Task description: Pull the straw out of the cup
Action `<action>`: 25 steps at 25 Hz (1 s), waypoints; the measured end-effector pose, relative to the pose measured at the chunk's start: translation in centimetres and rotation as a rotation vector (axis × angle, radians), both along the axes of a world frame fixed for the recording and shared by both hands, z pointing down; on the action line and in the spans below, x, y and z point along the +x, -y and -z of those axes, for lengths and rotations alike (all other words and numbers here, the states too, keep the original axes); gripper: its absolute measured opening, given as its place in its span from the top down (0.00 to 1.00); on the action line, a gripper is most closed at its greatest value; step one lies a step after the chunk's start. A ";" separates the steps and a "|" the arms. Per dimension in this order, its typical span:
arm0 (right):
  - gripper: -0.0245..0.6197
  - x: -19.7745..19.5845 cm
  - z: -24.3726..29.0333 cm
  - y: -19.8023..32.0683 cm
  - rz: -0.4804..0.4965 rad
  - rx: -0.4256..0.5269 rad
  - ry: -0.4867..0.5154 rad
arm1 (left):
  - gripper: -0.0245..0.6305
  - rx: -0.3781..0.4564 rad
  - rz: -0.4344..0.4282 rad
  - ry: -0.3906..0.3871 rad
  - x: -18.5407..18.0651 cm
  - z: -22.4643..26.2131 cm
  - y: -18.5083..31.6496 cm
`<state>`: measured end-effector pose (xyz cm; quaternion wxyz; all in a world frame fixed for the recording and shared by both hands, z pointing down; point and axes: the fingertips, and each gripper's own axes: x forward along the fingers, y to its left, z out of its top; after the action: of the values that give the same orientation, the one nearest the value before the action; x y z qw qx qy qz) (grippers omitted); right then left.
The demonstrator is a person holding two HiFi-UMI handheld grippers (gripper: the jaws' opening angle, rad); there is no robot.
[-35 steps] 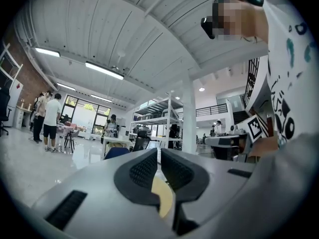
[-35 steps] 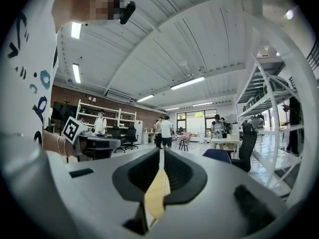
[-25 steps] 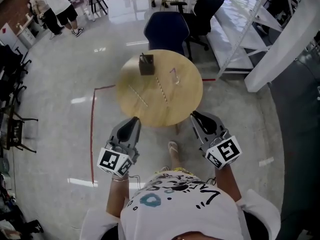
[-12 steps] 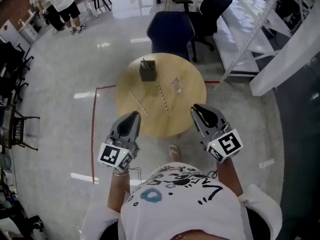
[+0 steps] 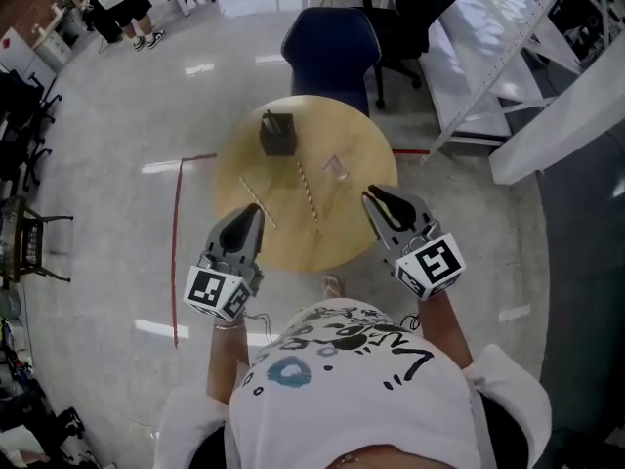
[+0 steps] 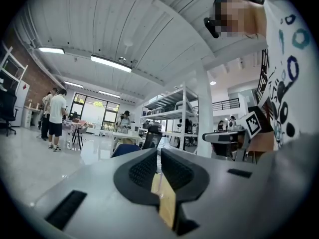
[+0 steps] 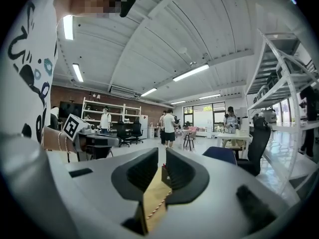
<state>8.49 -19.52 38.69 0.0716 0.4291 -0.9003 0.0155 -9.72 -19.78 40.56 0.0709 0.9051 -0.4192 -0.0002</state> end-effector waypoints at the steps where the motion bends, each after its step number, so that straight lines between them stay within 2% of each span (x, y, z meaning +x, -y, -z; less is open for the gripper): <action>1: 0.91 0.3 -0.4 0.5 0.004 -0.004 -0.004 | 0.93 -0.004 0.004 0.000 0.3 -0.3 0.4; 8: 0.87 1.5 -3.3 3.6 0.031 -0.050 -0.033 | 0.93 -0.036 0.047 0.004 1.1 -3.0 2.8; 19: 0.84 0.4 -9.1 8.4 0.027 -0.113 -0.119 | 0.93 -0.122 0.052 0.026 0.5 -7.6 6.1; 25: 0.83 -1.2 -13.1 11.6 0.033 -0.158 -0.247 | 0.93 -0.164 0.034 0.021 0.3 -9.6 9.6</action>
<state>7.26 -31.09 51.74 0.2156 0.4059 -0.8875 0.0325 -9.45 -29.37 50.14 0.1402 0.8891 -0.4337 0.0424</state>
